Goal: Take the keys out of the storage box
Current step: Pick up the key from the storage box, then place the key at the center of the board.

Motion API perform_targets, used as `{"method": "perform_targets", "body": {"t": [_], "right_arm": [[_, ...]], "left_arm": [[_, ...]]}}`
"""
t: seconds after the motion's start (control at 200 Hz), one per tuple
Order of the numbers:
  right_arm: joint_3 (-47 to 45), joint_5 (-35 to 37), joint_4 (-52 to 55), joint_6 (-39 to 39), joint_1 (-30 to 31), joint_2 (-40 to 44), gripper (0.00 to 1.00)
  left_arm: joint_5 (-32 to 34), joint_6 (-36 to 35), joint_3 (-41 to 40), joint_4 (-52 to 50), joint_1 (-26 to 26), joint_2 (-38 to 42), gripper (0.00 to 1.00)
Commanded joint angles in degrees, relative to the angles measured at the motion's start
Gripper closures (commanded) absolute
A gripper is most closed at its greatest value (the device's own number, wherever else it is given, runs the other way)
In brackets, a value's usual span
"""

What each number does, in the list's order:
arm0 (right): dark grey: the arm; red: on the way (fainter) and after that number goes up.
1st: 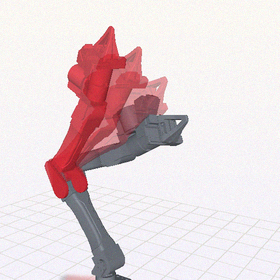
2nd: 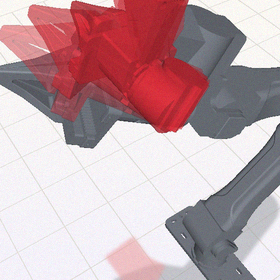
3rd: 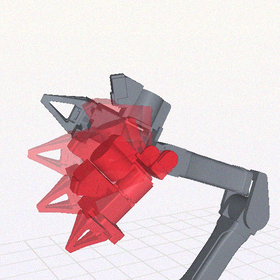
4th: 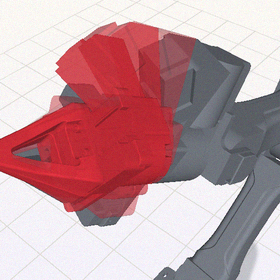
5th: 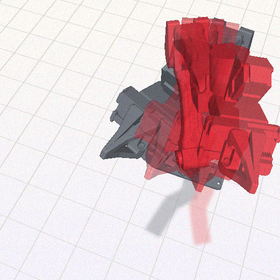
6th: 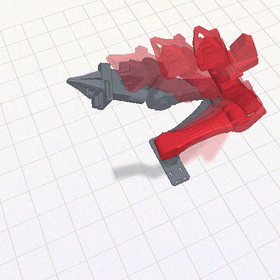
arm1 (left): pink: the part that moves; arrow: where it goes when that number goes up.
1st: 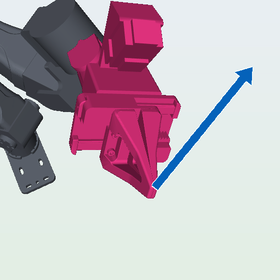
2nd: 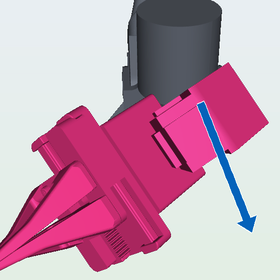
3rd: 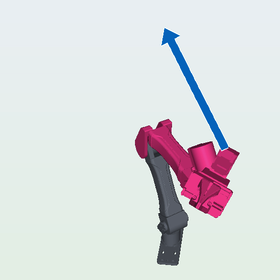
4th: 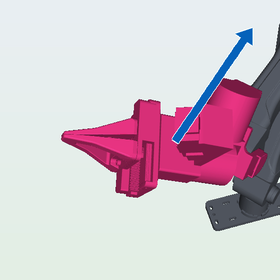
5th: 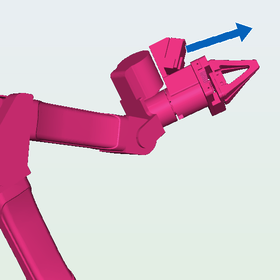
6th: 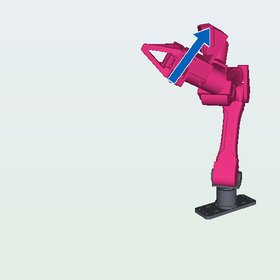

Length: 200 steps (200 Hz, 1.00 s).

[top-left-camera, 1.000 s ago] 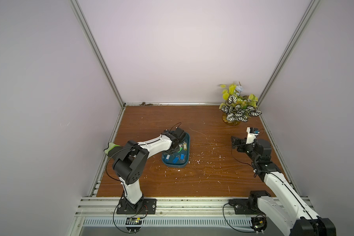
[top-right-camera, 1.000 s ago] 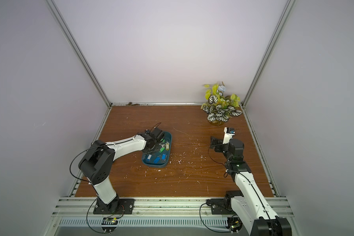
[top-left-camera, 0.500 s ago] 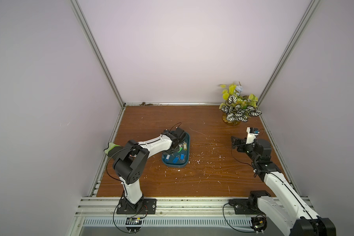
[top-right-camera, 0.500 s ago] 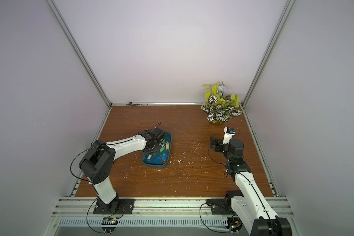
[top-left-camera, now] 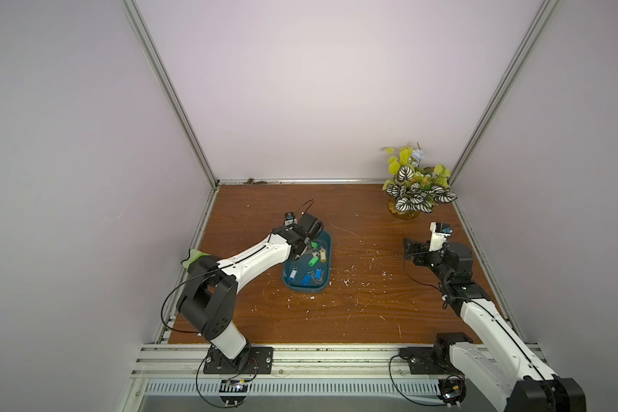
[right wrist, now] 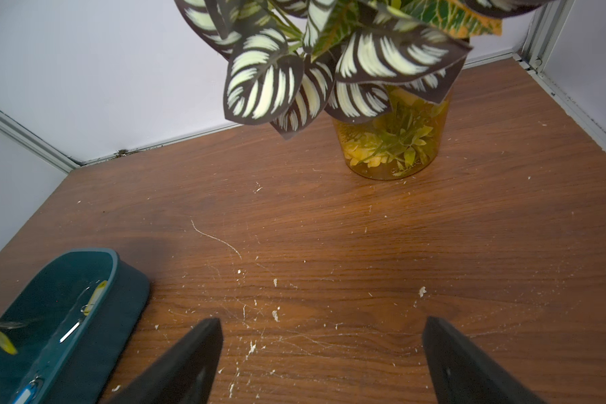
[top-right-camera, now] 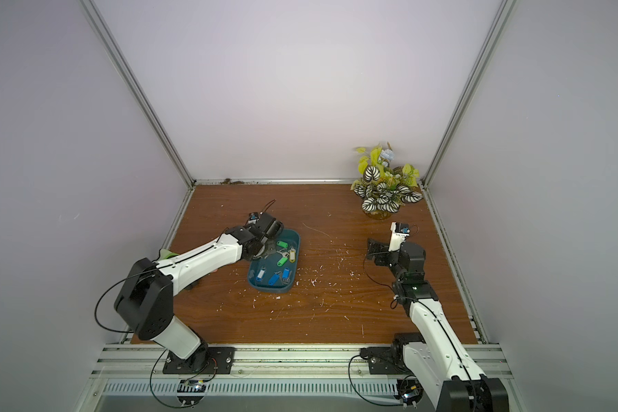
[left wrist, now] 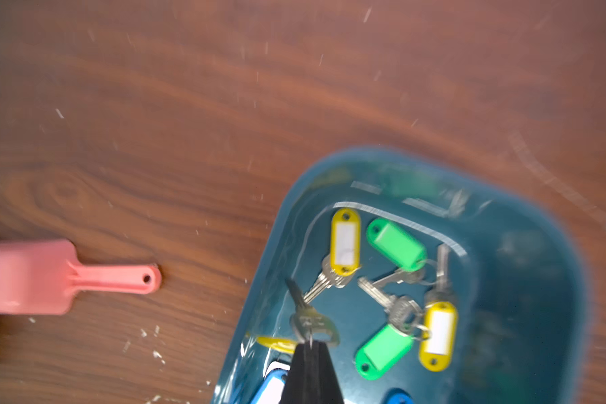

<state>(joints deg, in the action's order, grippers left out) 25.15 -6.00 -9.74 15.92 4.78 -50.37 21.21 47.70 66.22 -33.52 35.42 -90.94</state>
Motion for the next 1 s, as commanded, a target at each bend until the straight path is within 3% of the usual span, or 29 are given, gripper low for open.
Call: {"method": "perform_targets", "body": {"t": [0.0,0.13,0.36,0.716,0.996], "right_arm": [[0.08,0.86,-3.09,1.03,0.18,-0.19,0.03],[0.25,0.39,-3.70,1.59,0.21,-0.91,0.03],[0.69,0.44,-3.54,1.86,0.19,-0.89,0.03],[2.12,0.71,-1.54,2.00,0.16,0.07,0.03],[1.18,1.17,-0.78,2.82,0.21,1.79,0.03]], "left_arm": [[3.72,-6.32,1.72,0.88,0.88,3.68,1.00],[1.13,-12.11,1.23,7.77,0.88,7.51,1.00],[-10.59,-20.46,0.63,24.07,0.88,7.91,1.00],[-20.39,-25.88,13.47,25.99,1.06,-9.14,1.00],[-23.51,-28.17,22.20,24.93,1.39,-22.43,1.00]]}}
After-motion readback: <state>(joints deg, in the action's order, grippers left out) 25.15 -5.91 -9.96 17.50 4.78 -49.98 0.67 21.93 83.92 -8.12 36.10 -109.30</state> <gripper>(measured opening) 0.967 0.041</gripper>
